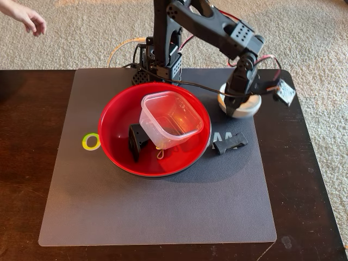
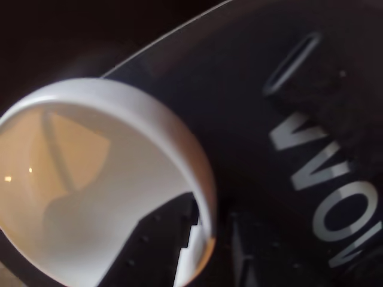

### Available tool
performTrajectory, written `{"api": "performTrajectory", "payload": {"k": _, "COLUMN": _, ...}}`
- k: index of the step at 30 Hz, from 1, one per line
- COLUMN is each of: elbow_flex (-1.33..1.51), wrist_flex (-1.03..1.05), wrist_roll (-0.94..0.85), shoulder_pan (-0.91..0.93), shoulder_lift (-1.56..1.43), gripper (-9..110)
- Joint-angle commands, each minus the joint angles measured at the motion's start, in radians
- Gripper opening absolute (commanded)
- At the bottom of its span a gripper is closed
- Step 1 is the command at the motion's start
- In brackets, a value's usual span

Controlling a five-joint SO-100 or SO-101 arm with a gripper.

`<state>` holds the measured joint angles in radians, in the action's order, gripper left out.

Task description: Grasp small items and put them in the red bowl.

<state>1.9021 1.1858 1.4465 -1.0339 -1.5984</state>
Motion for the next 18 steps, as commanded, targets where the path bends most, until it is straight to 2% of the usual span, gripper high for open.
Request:
{"api": "performTrajectory", "payload": {"k": 1, "elbow_flex": -0.077, "wrist_flex": -0.018, "wrist_roll": -0.014, "shoulder_pan": 0.035, "shoulder_lift": -0.023, "gripper": 0}}
{"api": "performTrajectory", "payload": {"k": 18, "elbow_flex": -0.170, "wrist_flex": -0.008, "wrist_roll": -0.098, "shoulder_pan": 0.123, "shoulder_lift": -0.196, "gripper": 0}}
